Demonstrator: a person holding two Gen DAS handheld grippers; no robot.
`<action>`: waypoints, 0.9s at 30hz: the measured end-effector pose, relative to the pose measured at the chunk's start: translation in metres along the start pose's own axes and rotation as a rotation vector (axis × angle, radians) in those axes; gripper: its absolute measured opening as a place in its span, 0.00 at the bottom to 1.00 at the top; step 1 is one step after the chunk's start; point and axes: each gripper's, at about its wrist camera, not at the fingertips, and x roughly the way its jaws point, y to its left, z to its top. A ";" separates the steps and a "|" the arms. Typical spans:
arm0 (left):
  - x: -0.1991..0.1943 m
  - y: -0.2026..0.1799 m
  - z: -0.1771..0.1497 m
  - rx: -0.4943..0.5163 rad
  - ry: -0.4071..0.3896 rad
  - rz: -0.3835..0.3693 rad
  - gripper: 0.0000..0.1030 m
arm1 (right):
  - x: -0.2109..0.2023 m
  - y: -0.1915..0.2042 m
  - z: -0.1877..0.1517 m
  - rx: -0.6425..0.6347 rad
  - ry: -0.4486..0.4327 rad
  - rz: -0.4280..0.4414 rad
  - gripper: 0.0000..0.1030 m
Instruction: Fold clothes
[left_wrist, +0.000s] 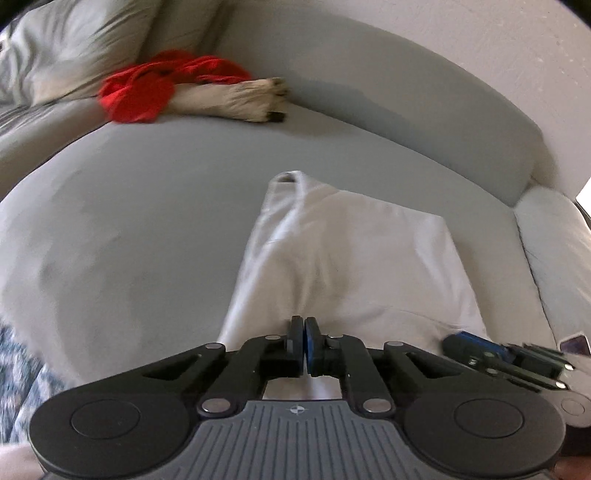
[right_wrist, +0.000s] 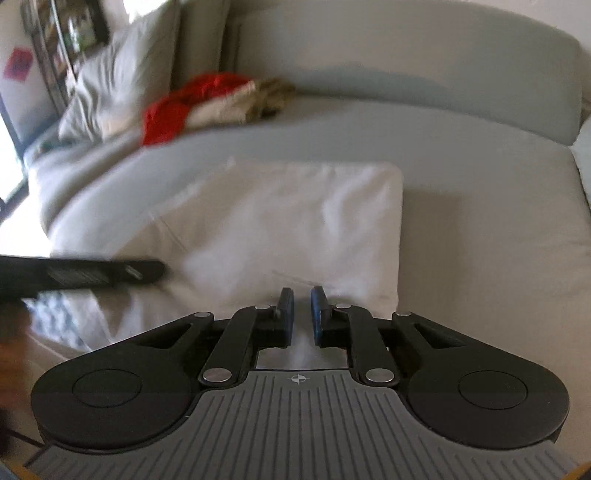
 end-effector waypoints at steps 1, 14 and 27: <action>-0.004 0.002 -0.003 -0.007 0.002 0.009 0.09 | -0.001 -0.001 -0.003 -0.008 0.001 -0.010 0.14; -0.072 0.001 -0.031 -0.009 -0.007 -0.005 0.20 | -0.085 -0.025 -0.027 0.121 0.076 -0.025 0.24; -0.016 -0.030 -0.030 0.226 0.056 0.038 0.22 | -0.047 0.006 -0.014 0.012 0.117 -0.019 0.32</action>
